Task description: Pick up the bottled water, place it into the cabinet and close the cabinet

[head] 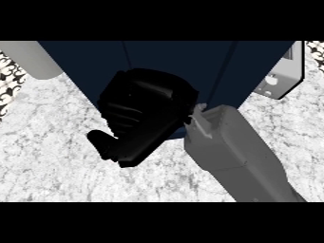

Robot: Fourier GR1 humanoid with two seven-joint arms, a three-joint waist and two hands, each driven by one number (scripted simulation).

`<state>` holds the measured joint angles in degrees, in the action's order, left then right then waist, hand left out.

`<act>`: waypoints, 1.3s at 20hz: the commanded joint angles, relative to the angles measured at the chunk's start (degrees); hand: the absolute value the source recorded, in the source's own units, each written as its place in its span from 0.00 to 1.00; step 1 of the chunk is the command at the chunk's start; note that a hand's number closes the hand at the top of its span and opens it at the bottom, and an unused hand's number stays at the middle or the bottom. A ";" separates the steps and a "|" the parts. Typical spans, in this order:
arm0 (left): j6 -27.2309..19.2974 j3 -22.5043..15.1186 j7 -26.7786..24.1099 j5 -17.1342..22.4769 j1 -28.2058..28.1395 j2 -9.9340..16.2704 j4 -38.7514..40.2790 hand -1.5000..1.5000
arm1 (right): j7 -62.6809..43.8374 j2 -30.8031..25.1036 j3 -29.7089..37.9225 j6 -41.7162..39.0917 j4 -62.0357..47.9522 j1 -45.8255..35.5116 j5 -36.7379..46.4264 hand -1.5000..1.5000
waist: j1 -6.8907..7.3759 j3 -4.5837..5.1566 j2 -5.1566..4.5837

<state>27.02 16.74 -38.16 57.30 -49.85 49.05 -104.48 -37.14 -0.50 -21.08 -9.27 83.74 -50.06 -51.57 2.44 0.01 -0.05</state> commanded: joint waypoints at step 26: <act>4.11 3.53 8.40 -3.13 4.33 -7.93 -2.35 0.00 | 22.11 -3.75 15.18 -2.84 -24.47 -17.80 19.25 0.00 | -0.43 0.06 -0.52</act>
<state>31.29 21.11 -30.20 54.93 -46.77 41.34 -105.85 -19.75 -0.55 -13.86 -19.36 62.77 -58.46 -35.91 2.09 0.43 -0.25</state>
